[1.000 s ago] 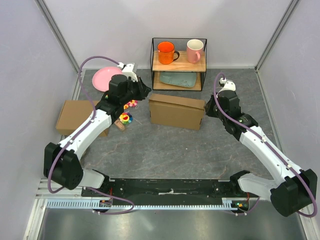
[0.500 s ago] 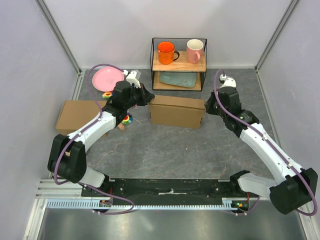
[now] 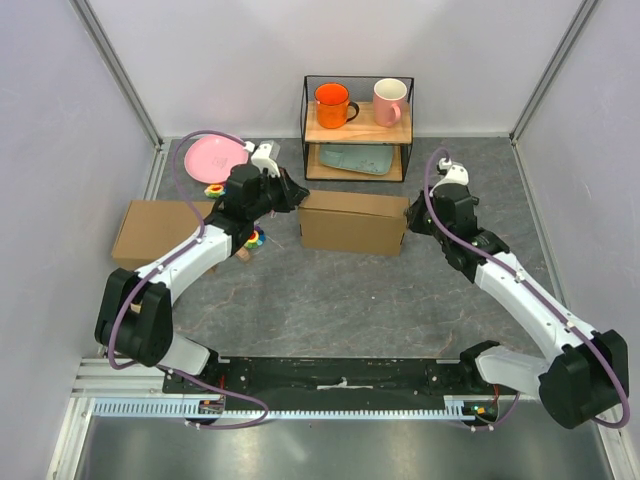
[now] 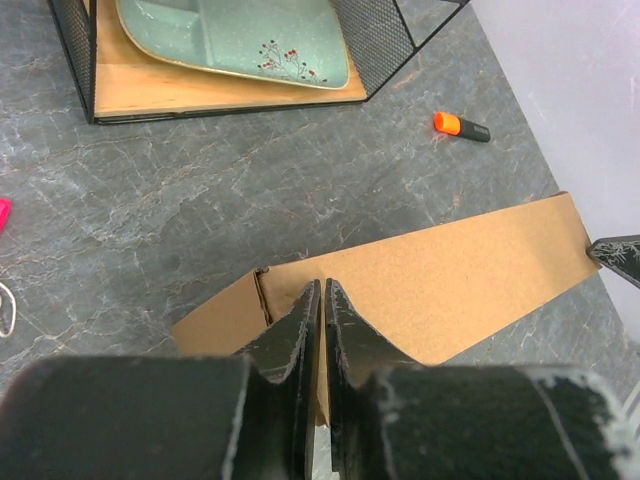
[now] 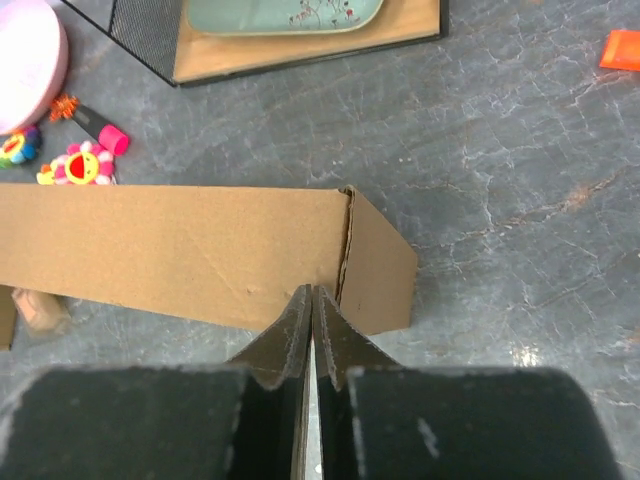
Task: Fold the paper box
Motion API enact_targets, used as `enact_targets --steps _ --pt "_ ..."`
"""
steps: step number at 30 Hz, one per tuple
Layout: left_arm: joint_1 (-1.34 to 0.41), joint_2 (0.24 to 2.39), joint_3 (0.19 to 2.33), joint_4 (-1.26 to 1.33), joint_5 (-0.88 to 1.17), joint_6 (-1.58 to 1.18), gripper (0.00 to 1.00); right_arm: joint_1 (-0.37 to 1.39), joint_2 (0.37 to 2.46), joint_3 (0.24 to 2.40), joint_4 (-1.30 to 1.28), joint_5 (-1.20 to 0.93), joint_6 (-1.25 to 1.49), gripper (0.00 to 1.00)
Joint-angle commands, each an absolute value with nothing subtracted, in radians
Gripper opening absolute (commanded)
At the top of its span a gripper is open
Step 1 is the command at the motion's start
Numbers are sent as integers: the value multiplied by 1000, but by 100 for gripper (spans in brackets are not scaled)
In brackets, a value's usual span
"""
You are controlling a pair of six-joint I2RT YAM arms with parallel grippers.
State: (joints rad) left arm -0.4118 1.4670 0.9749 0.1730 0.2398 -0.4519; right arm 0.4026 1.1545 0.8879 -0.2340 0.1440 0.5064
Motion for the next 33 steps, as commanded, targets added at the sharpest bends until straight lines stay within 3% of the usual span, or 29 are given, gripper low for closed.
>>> enact_targets --steps 1,15,25,33 --pt "-419 1503 896 66 256 -489 12 407 1171 804 -282 113 538 9" --pt "-408 1321 1094 55 213 -479 18 408 1192 934 -327 141 497 10" --pt "-408 1466 907 15 282 -512 11 407 1186 900 -324 132 502 10" --pt "-416 1398 867 12 281 -494 7 408 1164 884 -331 115 494 10"
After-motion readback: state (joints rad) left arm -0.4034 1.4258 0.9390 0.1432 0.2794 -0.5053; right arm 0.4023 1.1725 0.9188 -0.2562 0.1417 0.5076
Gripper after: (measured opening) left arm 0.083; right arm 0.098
